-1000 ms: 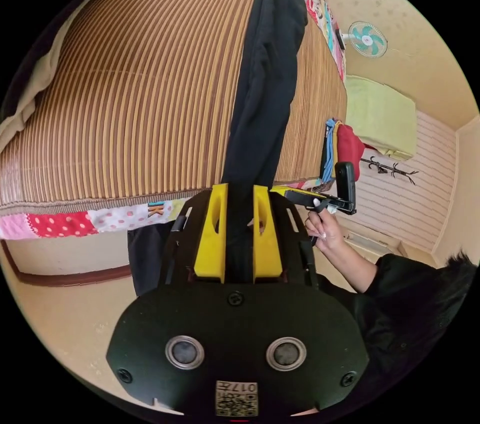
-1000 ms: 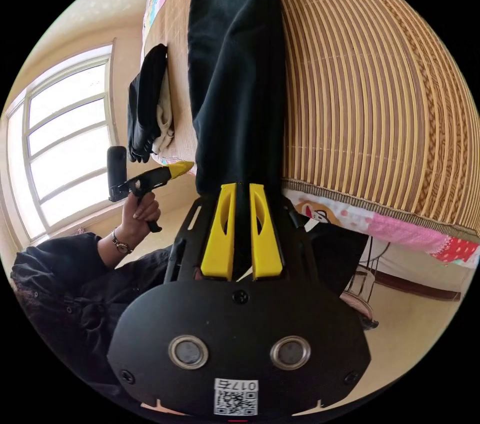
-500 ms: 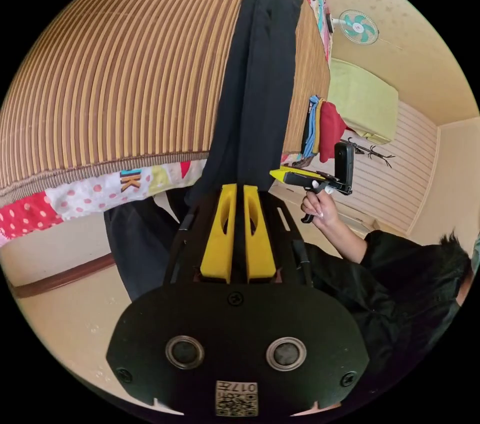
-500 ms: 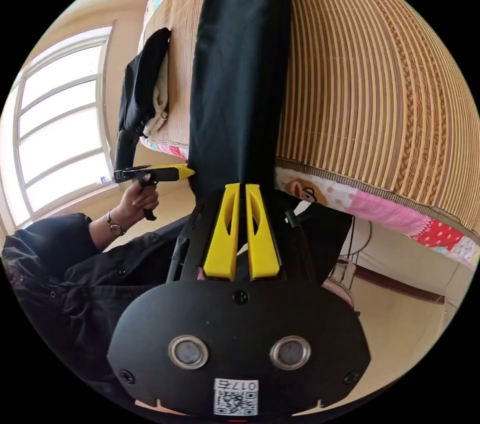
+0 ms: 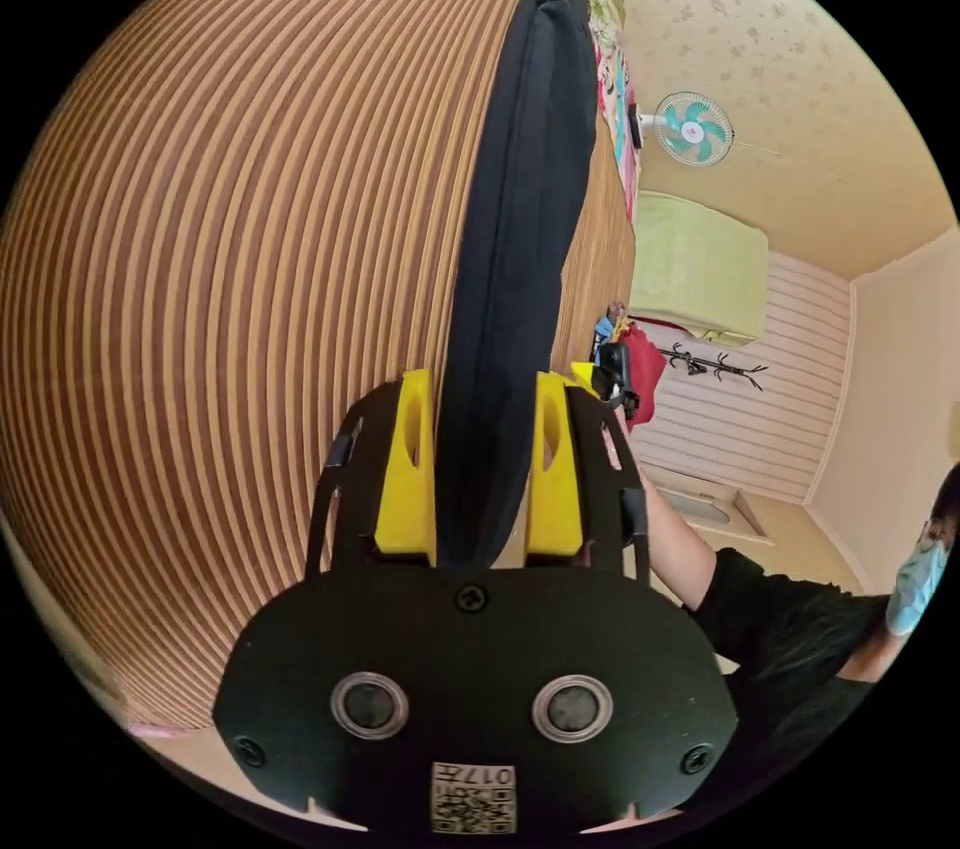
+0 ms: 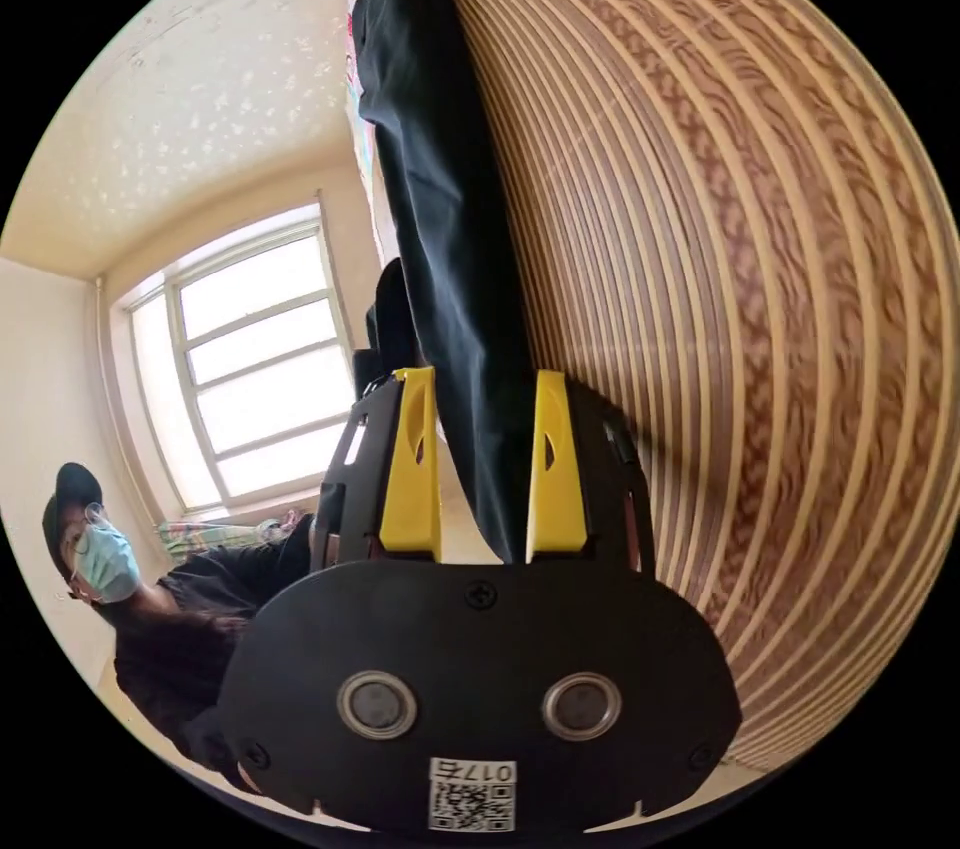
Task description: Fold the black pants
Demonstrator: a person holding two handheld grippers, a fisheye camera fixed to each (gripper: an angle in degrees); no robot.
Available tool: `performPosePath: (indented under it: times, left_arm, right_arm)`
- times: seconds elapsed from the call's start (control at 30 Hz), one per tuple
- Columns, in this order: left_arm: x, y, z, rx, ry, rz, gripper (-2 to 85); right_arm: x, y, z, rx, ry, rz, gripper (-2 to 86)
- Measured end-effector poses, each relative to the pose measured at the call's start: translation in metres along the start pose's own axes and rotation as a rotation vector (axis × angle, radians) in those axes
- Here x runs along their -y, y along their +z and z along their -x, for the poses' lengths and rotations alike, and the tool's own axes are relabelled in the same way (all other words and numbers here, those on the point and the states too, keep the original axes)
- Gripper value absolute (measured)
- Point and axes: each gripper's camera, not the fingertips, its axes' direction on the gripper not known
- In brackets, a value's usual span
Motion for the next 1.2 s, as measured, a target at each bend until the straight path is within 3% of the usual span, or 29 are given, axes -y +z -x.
performPosePath:
  times: [0.13, 0.2, 0.37, 0.57, 0.73, 0.9, 1.1, 1.2]
  left_arm:
    - [0.049, 0.026, 0.014, -0.118, -0.027, 0.096, 8.6]
    - [0.049, 0.03, 0.016, -0.15, -0.063, 0.131, 6.7]
    - [-0.018, -0.039, -0.072, -0.589, 0.339, -0.017, 5.1]
    - [-0.127, -0.13, -0.282, -0.464, 0.85, -0.114, 5.1]
    - [-0.161, -0.17, -0.386, -0.506, 1.023, -0.261, 5.5]
    - [-0.11, -0.155, -0.409, -0.385, 0.834, -0.257, 5.7]
    - [-0.011, -0.097, -0.354, -0.292, 0.646, -0.188, 5.9]
    - [0.017, -0.07, -0.328, -0.148, 0.627, -0.168, 5.9]
  right_arm:
    - [0.033, 0.024, 0.009, 0.045, 0.018, 0.094, 7.5]
    - [0.023, 0.024, 0.033, 0.087, -0.075, 0.099, 5.3]
    - [-0.071, -0.032, 0.171, 0.332, -0.444, 0.006, 2.7]
    - [-0.198, -0.099, 0.397, 0.228, -0.923, -0.029, 1.2]
    - [-0.242, -0.139, 0.531, 0.174, -1.165, -0.097, 0.5]
    - [-0.197, -0.152, 0.562, -0.068, -1.066, -0.161, 0.3]
    - [-0.081, -0.142, 0.5, -0.085, -0.802, -0.183, 0.4]
    - [-0.067, -0.114, 0.474, -0.219, -0.751, -0.196, 0.9]
